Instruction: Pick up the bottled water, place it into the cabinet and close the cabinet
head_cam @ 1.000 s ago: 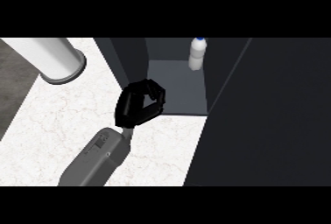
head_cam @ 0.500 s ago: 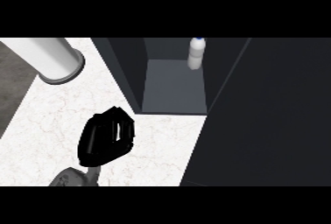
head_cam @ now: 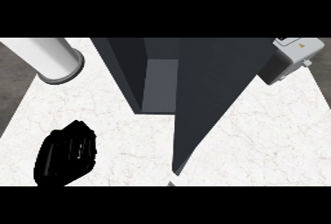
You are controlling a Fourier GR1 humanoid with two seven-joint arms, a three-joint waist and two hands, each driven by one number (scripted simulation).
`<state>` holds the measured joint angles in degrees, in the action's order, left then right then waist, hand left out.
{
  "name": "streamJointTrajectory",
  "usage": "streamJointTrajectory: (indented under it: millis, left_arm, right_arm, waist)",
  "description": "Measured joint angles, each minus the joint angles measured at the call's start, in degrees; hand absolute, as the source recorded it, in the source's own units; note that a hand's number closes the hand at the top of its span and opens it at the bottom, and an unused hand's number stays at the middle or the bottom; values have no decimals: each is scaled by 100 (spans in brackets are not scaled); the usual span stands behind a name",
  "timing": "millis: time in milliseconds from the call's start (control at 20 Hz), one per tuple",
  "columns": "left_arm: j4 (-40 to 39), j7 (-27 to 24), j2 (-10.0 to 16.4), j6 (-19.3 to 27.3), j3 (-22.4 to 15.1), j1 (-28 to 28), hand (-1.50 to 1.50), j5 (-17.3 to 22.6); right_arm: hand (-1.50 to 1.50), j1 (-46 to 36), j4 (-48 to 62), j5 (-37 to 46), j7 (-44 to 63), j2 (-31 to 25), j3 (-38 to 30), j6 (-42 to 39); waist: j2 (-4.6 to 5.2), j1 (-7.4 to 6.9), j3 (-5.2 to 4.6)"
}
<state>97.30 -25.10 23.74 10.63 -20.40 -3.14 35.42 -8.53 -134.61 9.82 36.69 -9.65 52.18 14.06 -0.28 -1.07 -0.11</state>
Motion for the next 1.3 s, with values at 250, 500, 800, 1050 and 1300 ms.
streamJointTrajectory:
  millis: [250, 500, 800, 1050, 1300]
  left_arm:
    - [195, -48, 202, -236, 265, -333, 150, 153]
    - [277, -194, 413, -581, 521, -677, 150, 291]
    - [360, -233, 599, -869, 754, -899, 150, 445]
    - [301, -340, 724, -1212, 944, -1131, 150, 543]
    - [353, -394, 844, -1463, 1201, -1417, 150, 633]
  right_arm:
    - [150, -586, 46, 250, 168, -251, 120, 70]
    - [150, -1025, 104, 333, 224, -397, 217, 515]
    - [150, -1739, 855, 112, 347, 49, -398, 935]
    - [150, -2743, 2385, -628, 8, 690, -1277, 1120]
    - [150, -3337, 3628, -1701, -471, 886, -2297, 561]
  waist:
    - [5, -42, -3]
    - [15, -112, -9]
    - [58, -214, -10]
    - [75, -212, -2]
    - [70, -149, 6]
